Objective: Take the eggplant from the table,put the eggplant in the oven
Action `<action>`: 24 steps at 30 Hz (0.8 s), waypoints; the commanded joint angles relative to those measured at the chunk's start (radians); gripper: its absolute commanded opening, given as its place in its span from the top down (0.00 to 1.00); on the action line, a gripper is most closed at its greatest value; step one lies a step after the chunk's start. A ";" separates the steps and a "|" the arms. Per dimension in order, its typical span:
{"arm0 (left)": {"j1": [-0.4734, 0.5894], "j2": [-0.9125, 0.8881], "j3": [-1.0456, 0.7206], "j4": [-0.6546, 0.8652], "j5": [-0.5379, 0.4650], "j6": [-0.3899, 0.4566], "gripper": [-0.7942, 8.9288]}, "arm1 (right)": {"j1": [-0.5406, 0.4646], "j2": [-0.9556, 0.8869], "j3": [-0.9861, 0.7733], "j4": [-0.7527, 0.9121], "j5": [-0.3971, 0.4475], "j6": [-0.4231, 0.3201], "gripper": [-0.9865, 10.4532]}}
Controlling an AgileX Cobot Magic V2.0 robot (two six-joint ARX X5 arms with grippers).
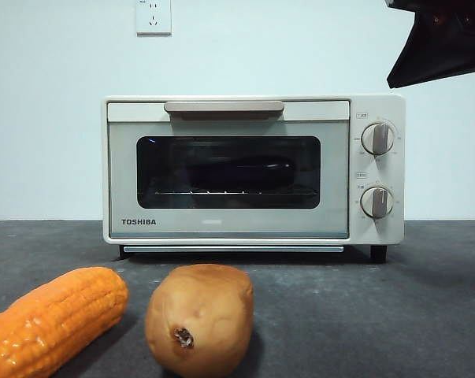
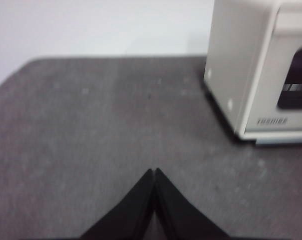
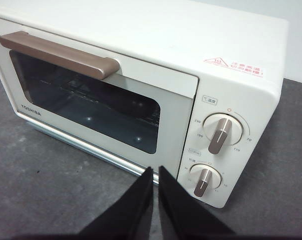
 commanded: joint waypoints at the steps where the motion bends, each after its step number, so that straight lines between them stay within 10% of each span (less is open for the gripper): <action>1: 0.008 -0.002 -0.031 0.025 -0.003 0.019 0.91 | 0.006 0.006 0.007 0.010 0.005 0.016 0.91; 24: 0.009 -0.002 -0.070 0.069 -0.003 0.018 0.91 | 0.006 0.006 0.007 0.011 0.004 0.017 0.91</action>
